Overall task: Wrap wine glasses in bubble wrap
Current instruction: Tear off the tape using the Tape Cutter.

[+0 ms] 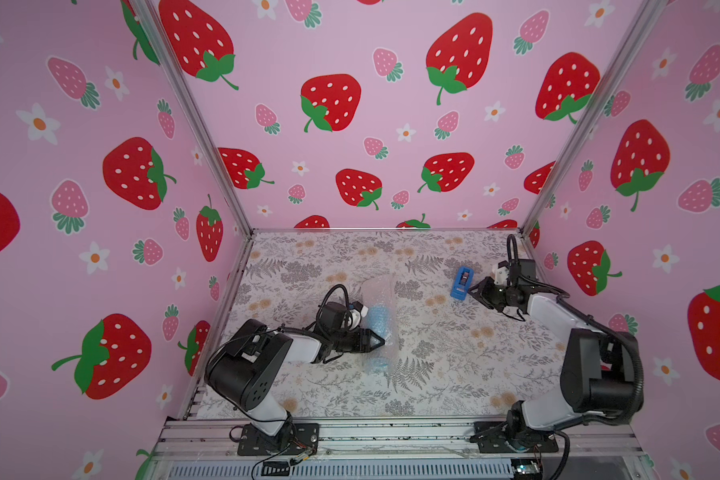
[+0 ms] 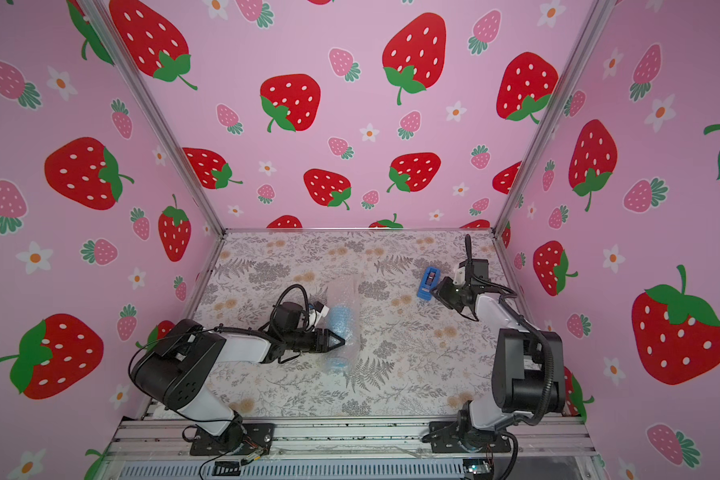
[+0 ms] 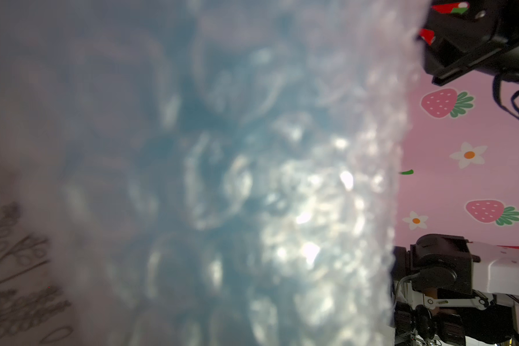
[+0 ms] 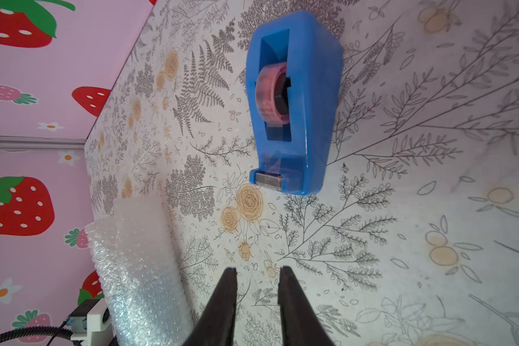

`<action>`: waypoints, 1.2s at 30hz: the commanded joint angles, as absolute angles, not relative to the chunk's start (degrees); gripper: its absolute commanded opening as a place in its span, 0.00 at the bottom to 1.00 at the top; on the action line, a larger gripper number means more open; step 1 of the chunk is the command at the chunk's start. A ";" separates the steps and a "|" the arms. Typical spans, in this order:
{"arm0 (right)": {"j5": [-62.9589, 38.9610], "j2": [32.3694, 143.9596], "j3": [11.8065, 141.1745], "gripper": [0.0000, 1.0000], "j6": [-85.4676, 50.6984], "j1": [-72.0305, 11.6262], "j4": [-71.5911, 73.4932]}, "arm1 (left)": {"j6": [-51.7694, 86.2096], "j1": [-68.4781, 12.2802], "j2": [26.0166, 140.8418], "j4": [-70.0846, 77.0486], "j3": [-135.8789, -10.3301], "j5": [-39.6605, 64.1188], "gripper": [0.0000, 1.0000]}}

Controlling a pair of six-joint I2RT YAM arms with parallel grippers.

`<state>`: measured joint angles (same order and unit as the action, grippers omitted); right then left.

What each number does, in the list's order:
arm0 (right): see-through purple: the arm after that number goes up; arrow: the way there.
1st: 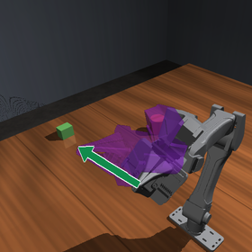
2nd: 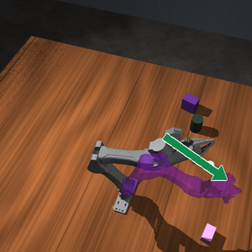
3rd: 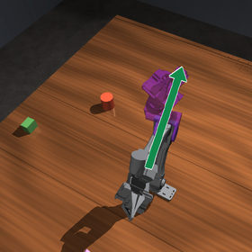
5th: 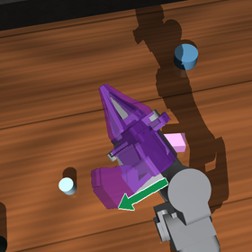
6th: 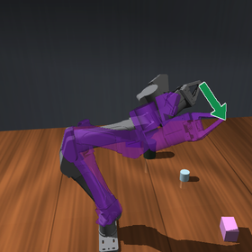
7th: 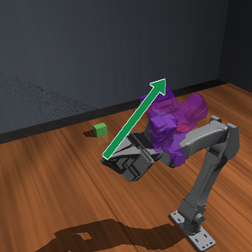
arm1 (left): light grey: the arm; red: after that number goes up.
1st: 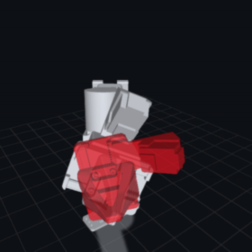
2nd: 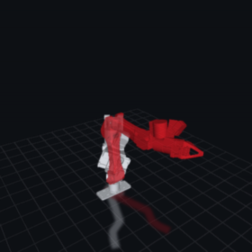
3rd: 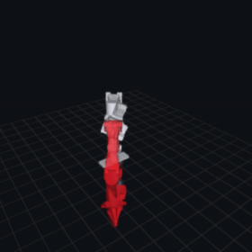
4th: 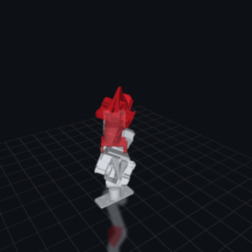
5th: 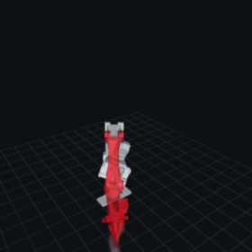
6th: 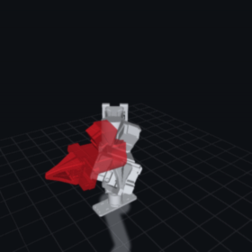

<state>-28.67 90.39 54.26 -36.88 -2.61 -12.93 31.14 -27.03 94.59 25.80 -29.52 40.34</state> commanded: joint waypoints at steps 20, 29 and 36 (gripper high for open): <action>-28.04 107.03 70.01 0.27 -31.68 -1.71 -15.52 | 29.35 -27.26 98.52 25.14 -31.14 41.36 0.56; -30.36 110.42 70.75 0.22 -32.27 -1.72 -14.19 | 29.40 -27.25 99.20 24.71 -32.02 41.57 0.57; -31.89 111.93 70.25 0.17 -33.11 -1.69 -12.87 | 29.62 -27.17 100.28 24.43 -32.44 41.13 0.57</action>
